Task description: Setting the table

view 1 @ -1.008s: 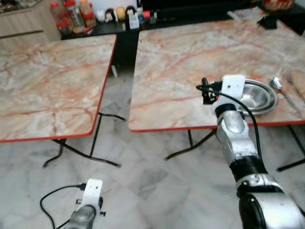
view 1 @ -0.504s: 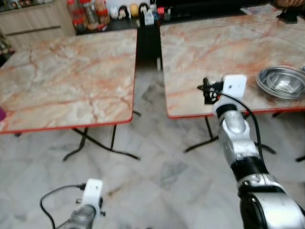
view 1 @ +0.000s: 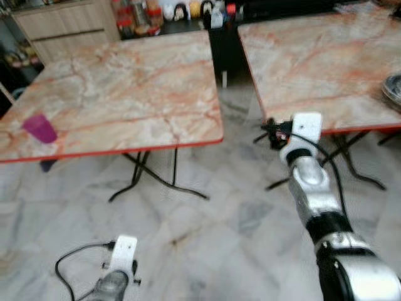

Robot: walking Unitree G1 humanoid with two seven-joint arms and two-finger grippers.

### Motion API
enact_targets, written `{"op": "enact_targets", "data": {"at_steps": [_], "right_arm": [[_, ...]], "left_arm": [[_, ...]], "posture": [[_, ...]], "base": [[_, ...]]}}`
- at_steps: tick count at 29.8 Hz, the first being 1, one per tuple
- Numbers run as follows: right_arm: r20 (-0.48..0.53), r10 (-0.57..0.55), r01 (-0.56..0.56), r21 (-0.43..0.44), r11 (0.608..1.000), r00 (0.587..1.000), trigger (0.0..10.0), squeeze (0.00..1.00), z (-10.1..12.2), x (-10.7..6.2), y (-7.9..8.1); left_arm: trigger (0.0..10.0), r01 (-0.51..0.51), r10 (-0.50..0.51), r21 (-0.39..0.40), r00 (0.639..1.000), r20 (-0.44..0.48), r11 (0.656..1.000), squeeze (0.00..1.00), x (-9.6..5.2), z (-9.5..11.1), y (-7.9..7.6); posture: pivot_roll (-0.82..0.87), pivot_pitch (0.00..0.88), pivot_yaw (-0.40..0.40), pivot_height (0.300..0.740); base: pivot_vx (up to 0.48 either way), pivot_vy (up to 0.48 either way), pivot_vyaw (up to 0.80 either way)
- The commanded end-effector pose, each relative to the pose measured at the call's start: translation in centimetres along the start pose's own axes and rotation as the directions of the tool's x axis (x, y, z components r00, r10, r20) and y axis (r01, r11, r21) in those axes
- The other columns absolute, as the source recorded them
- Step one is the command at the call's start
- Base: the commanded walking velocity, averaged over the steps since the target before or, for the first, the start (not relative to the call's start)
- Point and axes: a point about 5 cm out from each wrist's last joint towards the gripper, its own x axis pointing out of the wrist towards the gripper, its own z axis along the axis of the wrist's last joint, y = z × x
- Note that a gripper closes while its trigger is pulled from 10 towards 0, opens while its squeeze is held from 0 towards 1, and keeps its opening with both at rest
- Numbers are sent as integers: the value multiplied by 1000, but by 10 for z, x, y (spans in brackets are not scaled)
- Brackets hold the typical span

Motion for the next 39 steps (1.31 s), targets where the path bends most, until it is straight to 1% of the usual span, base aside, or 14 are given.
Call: {"op": "enact_targets", "data": {"at_steps": [1, 3, 5, 7, 8, 11, 12, 14, 16, 21, 23, 27, 35, 39], "right_arm": [[11, 14, -14, 11, 1000, 1000, 10000, 0, 4, 2, 6], [11, 14, -14, 11, 1000, 1000, 10000, 0, 4, 2, 6], [-183, -29, 33, 23, 999, 983, 10000, 0, -38, -10, -7], [-230, -38, 44, 20, 999, 972, 10000, 0, -49, -15, -10], [-332, -52, 54, -3, 999, 942, 10000, 0, -73, -28, -13], [-441, -67, 64, -20, 998, 895, 10000, 0, -99, -45, -16], [-506, -80, 88, -7, 996, 859, 10000, 0, -114, -57, -18], [-533, -83, 104, 10, 994, 842, 10000, 0, -121, -63, -18], [-599, -79, 120, 29, 992, 797, 10000, 0, -135, -75, -16], [-653, -59, 97, 22, 995, 755, 10000, 0, -148, -87, -13], [-700, -41, 68, 12, 998, 713, 10000, 0, -161, -101, -11], [-731, -27, 58, 17, 998, 682, 10000, 0, -170, -111, -9], [-754, 31, 56, 89, 994, 656, 10000, 0, -186, -132, -3], [-746, 42, 43, 94, 995, 665, 10000, 0, -183, -128, -2]], "left_arm": [[10000, -18, 19, 7, 1000, -14, 1000, 0, 0, -2, 7], [10000, -18, 19, 7, 1000, -15, 1000, 0, 0, -2, 7], [10000, -20, 20, 11, 1000, -14, 1000, 0, -1, -3, 7], [10000, -18, 19, 15, 1000, -13, 1000, 0, -1, -3, 7], [10000, -19, 19, 19, 1000, -13, 1000, 0, -1, -3, 7], [10000, -24, 24, 17, 1000, -13, 1000, 0, -1, -3, 7], [10000, -28, 28, 15, 1000, -11, 1000, 0, -1, -3, 7], [10000, -29, 29, 14, 1000, -11, 999, 0, -1, -3, 7], [10000, -29, 29, 15, 1000, -11, 999, 0, -1, -4, 7], [10000, -30, 30, 16, 999, -13, 999, 0, -1, -4, 7], [10000, -31, 31, 0, 1000, -6, 1000, 0, -1, -4, 7], [10000, -30, 30, -7, 1000, -8, 1000, 0, -1, -5, 7], [10000, -35, 35, -8, 999, -2, 999, 0, -2, -5, 9], [10000, -41, 41, -3, 999, -3, 999, 0, -2, -5, 10]], "posture": [[-61, 65, 89, 740], [-61, 65, 89, 740], [-65, 49, 85, 740], [-65, 49, 85, 740], [-60, 44, 81, 740], [-52, 36, 77, 740], [-52, 36, 77, 740], [-52, 36, 77, 740], [-53, 26, 79, 740], [-52, 19, 80, 740], [-52, 19, 80, 740], [-39, 14, 74, 740], [-25, 53, 79, 740], [-27, 61, 79, 740]], "base": [[0, 435, 0], [0, 435, 0], [0, 0, 0], [0, 0, 0], [0, 0, 0], [0, 0, 0], [0, 0, 0], [0, 0, 0], [0, 0, 0], [0, 0, 0], [0, 0, 0], [0, 0, 0], [67, 0, 0], [306, 0, 0]]}}
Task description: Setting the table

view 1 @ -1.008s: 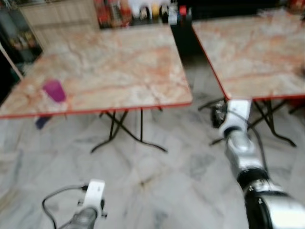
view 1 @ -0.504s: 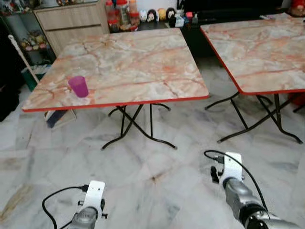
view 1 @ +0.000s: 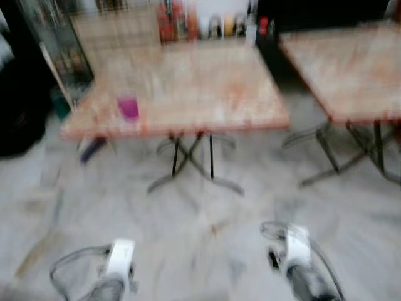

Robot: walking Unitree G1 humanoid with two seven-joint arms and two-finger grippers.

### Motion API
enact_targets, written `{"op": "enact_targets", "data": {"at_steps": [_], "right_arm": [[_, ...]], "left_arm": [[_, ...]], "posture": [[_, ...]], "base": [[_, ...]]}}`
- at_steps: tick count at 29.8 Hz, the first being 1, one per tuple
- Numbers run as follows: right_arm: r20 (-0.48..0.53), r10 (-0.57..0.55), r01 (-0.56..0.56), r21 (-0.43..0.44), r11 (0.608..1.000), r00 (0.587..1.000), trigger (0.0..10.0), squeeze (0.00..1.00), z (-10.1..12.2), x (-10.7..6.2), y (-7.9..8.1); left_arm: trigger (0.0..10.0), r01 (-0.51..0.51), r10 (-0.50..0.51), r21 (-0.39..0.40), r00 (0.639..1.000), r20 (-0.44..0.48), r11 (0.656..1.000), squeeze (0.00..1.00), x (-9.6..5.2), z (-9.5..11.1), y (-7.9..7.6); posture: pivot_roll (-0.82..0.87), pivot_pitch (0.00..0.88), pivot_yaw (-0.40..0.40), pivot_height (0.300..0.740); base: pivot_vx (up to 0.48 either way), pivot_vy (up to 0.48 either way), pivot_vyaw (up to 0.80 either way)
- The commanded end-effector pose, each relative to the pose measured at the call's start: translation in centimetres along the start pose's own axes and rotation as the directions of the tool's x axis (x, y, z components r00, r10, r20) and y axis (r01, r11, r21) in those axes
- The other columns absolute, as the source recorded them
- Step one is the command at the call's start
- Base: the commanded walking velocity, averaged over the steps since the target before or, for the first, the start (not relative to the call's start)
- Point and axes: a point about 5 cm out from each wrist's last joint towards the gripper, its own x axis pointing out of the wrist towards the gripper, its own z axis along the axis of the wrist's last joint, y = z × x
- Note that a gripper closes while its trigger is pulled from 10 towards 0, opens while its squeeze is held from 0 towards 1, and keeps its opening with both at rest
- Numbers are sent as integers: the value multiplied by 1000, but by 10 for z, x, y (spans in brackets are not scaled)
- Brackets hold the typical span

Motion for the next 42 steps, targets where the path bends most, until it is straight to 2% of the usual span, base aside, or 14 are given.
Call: {"op": "enact_targets", "data": {"at_steps": [1, 3, 6, 11, 14, 15, 23, 42], "right_arm": [[38, 1, -2, 9, 1000, 999, 10000, 0, 13, 0, -4], [37, 17, -17, 7, 1000, 999, 10000, 0, 12, 1, -1], [11, 44, -43, -73, 996, 999, 10000, 0, 7, 0, 3], [25, 53, -49, -121, 991, 998, 10000, 0, 10, 1, 3], [21, 54, -51, -117, 992, 998, 10000, 0, 9, 1, 7], [21, 57, -55, -91, 994, 998, 10000, 0, 8, 1, 10], [19, 65, -64, -78, 995, 998, 10000, 0, 9, 1, 11], [19, 66, -63, -101, 993, 998, 10000, 0, 11, 1, 8]], "left_arm": [[10000, 12, -12, -2, 1000, 13, 1000, 0, 1, 5, -6], [10000, 9, -9, 0, 1000, 12, 1000, 0, 1, 5, -5], [10000, 4, -4, -1, 1000, 11, 1000, 0, 1, 5, -5], [10000, 0, 0, -2, 1000, 9, 1000, 0, 1, 5, -4], [10000, -1, 1, -4, 1000, 9, 1000, 0, 1, 6, -5], [10000, 0, 0, -5, 1000, 10, 1000, 0, 1, 6, -5], [10000, 2, -2, -7, 1000, 11, 1000, 0, 2, 7, -6], [10000, 14, -14, -6, 1000, 8, 1000, 0, 2, 8, -10]], "posture": [[-27, 61, 79, 740], [-22, 70, 81, 740], [-21, 76, 82, 740], [-20, 80, 78, 740], [-23, 82, 77, 740], [-25, 82, 76, 740], [-24, 81, 73, 740], [-33, 32, 59, 740]], "base": [[315, 0, 0], [322, 0, 0], [334, 0, 0], [370, 0, 280], [405, 0, 600], [416, 0, 0], [414, 0, 0], [413, 0, 0]]}}
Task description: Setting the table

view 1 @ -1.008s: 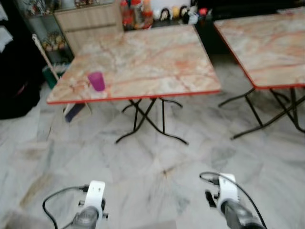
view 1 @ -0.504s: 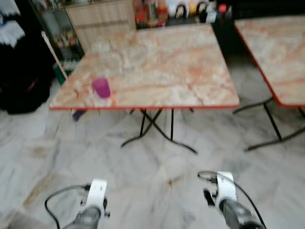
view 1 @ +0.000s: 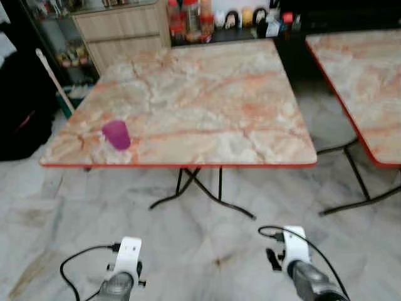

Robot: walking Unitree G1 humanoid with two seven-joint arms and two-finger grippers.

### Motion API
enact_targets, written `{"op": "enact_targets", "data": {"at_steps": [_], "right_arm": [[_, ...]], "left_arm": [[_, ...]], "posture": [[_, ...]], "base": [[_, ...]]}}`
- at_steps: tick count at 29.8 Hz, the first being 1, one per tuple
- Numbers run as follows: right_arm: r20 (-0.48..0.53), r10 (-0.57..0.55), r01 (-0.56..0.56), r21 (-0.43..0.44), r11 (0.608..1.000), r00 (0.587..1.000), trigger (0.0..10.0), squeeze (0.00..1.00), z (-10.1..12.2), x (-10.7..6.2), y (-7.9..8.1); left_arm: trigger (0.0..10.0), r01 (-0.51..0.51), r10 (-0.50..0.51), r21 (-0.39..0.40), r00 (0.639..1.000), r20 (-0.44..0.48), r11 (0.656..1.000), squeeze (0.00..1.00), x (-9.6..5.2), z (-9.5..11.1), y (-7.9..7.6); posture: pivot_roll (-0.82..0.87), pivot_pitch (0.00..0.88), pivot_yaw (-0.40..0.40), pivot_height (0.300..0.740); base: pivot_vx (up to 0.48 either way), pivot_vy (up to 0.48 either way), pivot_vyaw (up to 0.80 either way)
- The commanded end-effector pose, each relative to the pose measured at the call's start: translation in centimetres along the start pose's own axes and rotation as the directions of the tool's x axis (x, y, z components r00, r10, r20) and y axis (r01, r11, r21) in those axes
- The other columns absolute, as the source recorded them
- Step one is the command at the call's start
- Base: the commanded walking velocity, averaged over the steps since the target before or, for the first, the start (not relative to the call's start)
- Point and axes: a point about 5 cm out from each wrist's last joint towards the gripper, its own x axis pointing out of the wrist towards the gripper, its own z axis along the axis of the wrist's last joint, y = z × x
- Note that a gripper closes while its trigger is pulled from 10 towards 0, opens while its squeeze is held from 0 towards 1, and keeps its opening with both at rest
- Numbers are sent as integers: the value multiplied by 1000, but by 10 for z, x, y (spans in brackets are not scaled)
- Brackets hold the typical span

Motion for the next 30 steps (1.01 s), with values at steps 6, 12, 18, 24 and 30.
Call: {"op": "enact_targets", "data": {"at_steps": [6, 12, 18, 24, 30], "right_arm": [[-14, 40, -40, -13, 999, 999, 10000, 0, -2, 1, 13], [-16, 41, -41, -16, 999, 999, 10000, 0, -2, 1, 12], [-22, 41, -41, -26, 999, 999, 10000, 0, -4, 1, 12], [-33, 48, -49, -34, 998, 998, 10000, 0, -6, 1, 13], [-37, 46, -47, -31, 998, 998, 10000, 0, -6, 1, 13]], "left_arm": [[10000, -2, 2, 8, 1000, -15, 1000, 0, -1, -4, 8], [10000, -8, 8, 5, 1000, -20, 1000, 0, -1, -4, 8], [10000, -12, 12, -2, 1000, -27, 1000, 0, -1, -6, 8], [10000, -17, 17, -10, 1000, -25, 1000, 0, -1, -6, 7], [10000, -16, 16, -5, 1000, -25, 1000, 0, -1, -6, 7]], "posture": [[-37, 18, 55, 740], [-38, 10, 54, 740], [-35, 0, 46, 740], [-27, 0, 42, 740], [-27, 0, 42, 740]], "base": [[119, 0, 0], [0, 0, 0], [0, 95, 0], [0, 309, 0], [0, 312, -729]]}}
